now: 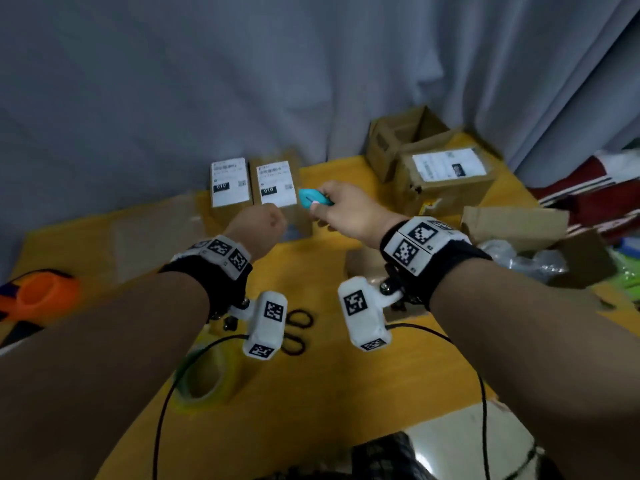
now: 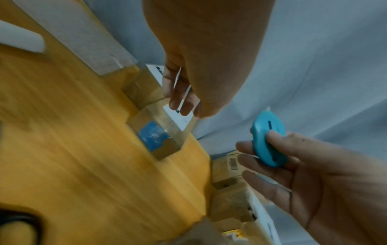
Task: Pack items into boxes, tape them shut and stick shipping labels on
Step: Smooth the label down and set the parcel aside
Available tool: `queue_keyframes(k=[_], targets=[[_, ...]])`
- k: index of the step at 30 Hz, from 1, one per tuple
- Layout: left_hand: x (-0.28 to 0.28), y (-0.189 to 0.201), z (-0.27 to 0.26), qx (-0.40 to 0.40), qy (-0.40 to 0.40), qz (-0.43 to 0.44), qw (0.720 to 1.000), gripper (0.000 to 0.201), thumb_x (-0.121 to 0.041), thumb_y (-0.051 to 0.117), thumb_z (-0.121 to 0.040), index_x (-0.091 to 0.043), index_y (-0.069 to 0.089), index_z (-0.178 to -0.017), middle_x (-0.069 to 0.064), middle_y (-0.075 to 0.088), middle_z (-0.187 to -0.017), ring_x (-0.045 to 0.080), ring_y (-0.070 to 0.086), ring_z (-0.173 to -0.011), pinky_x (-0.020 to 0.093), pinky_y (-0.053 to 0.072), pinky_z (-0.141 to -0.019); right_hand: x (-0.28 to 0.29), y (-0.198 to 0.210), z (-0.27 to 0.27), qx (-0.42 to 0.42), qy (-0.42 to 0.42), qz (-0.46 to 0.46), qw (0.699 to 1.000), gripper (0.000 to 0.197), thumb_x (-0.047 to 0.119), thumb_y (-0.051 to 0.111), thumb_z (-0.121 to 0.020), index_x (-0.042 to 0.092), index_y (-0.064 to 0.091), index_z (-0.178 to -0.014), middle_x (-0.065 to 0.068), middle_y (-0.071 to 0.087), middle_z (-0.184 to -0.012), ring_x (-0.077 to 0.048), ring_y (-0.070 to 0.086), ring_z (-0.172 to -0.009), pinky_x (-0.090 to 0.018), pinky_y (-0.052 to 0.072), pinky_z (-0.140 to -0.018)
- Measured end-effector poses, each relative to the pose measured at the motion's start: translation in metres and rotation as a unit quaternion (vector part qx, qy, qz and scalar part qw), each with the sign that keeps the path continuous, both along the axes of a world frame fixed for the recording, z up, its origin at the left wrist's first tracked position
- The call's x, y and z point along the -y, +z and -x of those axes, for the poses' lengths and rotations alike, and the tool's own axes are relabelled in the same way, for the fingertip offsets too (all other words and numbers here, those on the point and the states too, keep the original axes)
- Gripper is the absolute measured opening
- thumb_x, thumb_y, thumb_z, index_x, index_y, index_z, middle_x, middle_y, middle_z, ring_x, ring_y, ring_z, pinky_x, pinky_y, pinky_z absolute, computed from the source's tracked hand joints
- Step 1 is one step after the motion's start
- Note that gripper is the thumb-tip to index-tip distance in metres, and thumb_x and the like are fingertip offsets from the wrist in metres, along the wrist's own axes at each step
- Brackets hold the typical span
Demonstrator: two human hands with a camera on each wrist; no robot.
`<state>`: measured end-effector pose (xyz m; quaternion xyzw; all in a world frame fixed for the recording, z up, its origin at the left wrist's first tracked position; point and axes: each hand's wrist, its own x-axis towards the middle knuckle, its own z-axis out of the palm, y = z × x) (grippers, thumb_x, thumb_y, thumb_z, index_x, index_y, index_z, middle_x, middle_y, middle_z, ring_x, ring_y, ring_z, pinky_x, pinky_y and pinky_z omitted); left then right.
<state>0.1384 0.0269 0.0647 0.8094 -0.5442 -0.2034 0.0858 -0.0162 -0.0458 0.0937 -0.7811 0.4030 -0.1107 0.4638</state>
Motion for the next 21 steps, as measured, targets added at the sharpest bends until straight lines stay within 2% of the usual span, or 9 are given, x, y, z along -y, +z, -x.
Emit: queue_keyframes(k=[2, 4, 7, 9, 10, 13, 16, 18, 21], targets=[[0.024, 0.012, 0.018, -0.028, 0.016, 0.028, 0.999, 0.024, -0.016, 0.045, -0.096, -0.006, 0.061, -0.110, 0.014, 0.066, -0.106, 0.030, 0.060, -0.097, 0.038, 0.049, -0.083, 0.038, 0.013, 0.025, -0.002, -0.021, 0.016, 1.000, 0.019, 0.015, 0.056, -0.092, 0.006, 0.060, -0.109, -0.012, 0.062, -0.095, -0.027, 0.061, -0.089, -0.038, 0.050, -0.082], [0.047, 0.020, 0.038, -0.064, 0.025, 0.055, 0.996, 0.026, -0.016, 0.047, -0.095, -0.007, 0.059, -0.117, 0.012, 0.064, -0.110, 0.028, 0.060, -0.100, 0.039, 0.048, -0.087, 0.076, 0.023, 0.052, 0.004, -0.050, 0.025, 0.998, 0.020, 0.012, 0.057, -0.091, 0.005, 0.060, -0.109, -0.011, 0.061, -0.092, -0.027, 0.062, -0.087, -0.036, 0.051, -0.078], [0.084, 0.025, 0.068, -0.109, 0.036, 0.075, 0.991, 0.038, -0.027, 0.054, -0.094, -0.011, 0.052, -0.129, 0.009, 0.057, -0.124, 0.023, 0.053, -0.115, 0.037, 0.044, -0.097, 0.132, 0.038, 0.091, -0.005, -0.089, 0.063, 0.994, 0.024, 0.019, 0.057, -0.093, 0.003, 0.060, -0.110, -0.008, 0.059, -0.088, -0.020, 0.056, -0.079, -0.023, 0.045, -0.065], [0.108, 0.025, 0.090, -0.154, 0.054, 0.067, 0.984, 0.047, -0.033, 0.056, -0.093, -0.015, 0.046, -0.135, 0.007, 0.049, -0.134, 0.021, 0.048, -0.122, 0.035, 0.042, -0.101, 0.166, 0.039, 0.118, -0.054, -0.091, 0.084, 0.991, 0.023, 0.025, 0.054, -0.096, 0.006, 0.060, -0.107, -0.005, 0.054, -0.087, -0.018, 0.050, -0.080, -0.017, 0.040, -0.059], [0.120, 0.024, 0.101, -0.180, 0.068, 0.057, 0.980, 0.050, -0.036, 0.056, -0.092, -0.017, 0.043, -0.137, 0.006, 0.045, -0.138, 0.021, 0.047, -0.123, 0.033, 0.041, -0.101, 0.183, 0.037, 0.130, -0.074, -0.098, 0.082, 0.989, 0.028, 0.030, 0.054, -0.095, 0.006, 0.061, -0.108, -0.007, 0.055, -0.087, -0.020, 0.050, -0.080, -0.021, 0.040, -0.061], [0.151, 0.015, 0.133, -0.240, 0.112, 0.003, 0.964, 0.065, -0.046, 0.055, -0.091, -0.021, 0.031, -0.145, 0.006, 0.032, -0.149, 0.024, 0.043, -0.128, 0.032, 0.038, -0.100, 0.222, 0.013, 0.158, -0.114, -0.125, 0.048, 0.985, 0.048, 0.053, 0.055, -0.086, 0.010, 0.065, -0.103, -0.011, 0.063, -0.090, -0.028, 0.058, -0.087, -0.035, 0.044, -0.076], [0.173, -0.003, 0.157, -0.284, 0.154, -0.044, 0.945, 0.079, -0.053, 0.054, -0.089, -0.023, 0.016, -0.151, 0.005, 0.021, -0.156, 0.027, 0.031, -0.139, 0.037, 0.033, -0.109, 0.239, -0.010, 0.176, -0.171, -0.139, 0.008, 0.975, 0.042, 0.040, 0.049, -0.095, 0.006, 0.060, -0.117, -0.016, 0.062, -0.111, -0.030, 0.056, -0.099, -0.036, 0.042, -0.087], [0.185, -0.013, 0.168, -0.322, 0.188, -0.049, 0.926, 0.083, -0.054, 0.054, -0.088, -0.023, 0.011, -0.152, 0.003, 0.021, -0.157, 0.027, 0.032, -0.138, 0.040, 0.036, -0.109, 0.243, -0.021, 0.183, -0.174, -0.148, -0.024, 0.973, 0.041, 0.037, 0.050, -0.096, 0.005, 0.058, -0.120, -0.016, 0.062, -0.114, -0.027, 0.055, -0.095, -0.037, 0.044, -0.085], [0.195, -0.025, 0.178, -0.349, 0.232, -0.044, 0.907, 0.081, -0.055, 0.051, -0.090, -0.020, 0.013, -0.152, 0.005, 0.027, -0.154, 0.026, 0.037, -0.135, 0.039, 0.038, -0.108, 0.243, -0.036, 0.186, -0.149, -0.164, -0.049, 0.974, 0.043, 0.034, 0.052, -0.096, 0.008, 0.052, -0.130, -0.011, 0.059, -0.123, -0.025, 0.057, -0.102, -0.033, 0.046, -0.088]])
